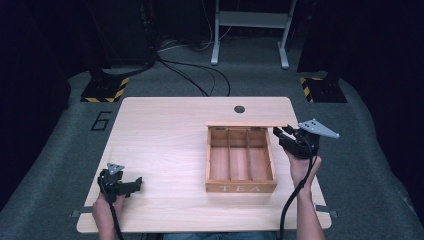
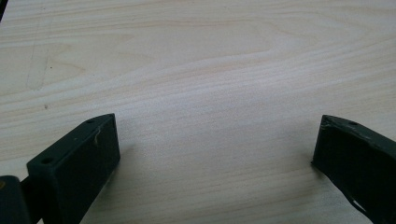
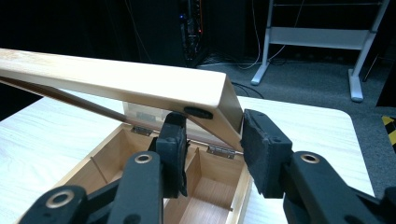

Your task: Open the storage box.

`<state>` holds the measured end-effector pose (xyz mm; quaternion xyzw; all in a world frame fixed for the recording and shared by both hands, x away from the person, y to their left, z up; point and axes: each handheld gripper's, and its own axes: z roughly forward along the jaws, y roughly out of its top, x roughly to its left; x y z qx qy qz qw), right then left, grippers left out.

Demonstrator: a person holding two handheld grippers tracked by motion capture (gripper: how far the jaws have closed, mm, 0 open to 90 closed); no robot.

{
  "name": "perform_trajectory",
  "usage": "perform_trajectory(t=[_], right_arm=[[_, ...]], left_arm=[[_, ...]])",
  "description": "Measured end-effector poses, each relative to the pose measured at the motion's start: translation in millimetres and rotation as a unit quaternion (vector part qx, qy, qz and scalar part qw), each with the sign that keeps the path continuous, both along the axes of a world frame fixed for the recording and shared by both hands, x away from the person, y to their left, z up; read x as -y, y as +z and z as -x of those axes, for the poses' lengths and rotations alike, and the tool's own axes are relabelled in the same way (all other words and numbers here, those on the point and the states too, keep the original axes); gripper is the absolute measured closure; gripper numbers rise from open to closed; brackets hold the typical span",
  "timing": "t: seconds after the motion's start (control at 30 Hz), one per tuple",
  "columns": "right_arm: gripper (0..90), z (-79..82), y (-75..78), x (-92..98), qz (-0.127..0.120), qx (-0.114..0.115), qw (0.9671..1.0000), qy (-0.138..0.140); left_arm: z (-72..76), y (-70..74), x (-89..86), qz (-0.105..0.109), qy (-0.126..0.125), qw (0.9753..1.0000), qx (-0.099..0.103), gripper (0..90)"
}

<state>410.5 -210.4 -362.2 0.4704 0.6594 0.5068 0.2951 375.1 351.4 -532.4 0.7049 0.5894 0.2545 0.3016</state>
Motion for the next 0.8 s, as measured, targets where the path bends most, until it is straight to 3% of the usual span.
perform_trajectory(t=[0.8], right_arm=[[61.2, -22.9, 16.0, 2.1, -0.005, -0.01, 0.9999, 0.006]], left_arm=[[0.0, 0.0, 0.0, 0.0, 0.0, 1.0, 0.0, 0.5]])
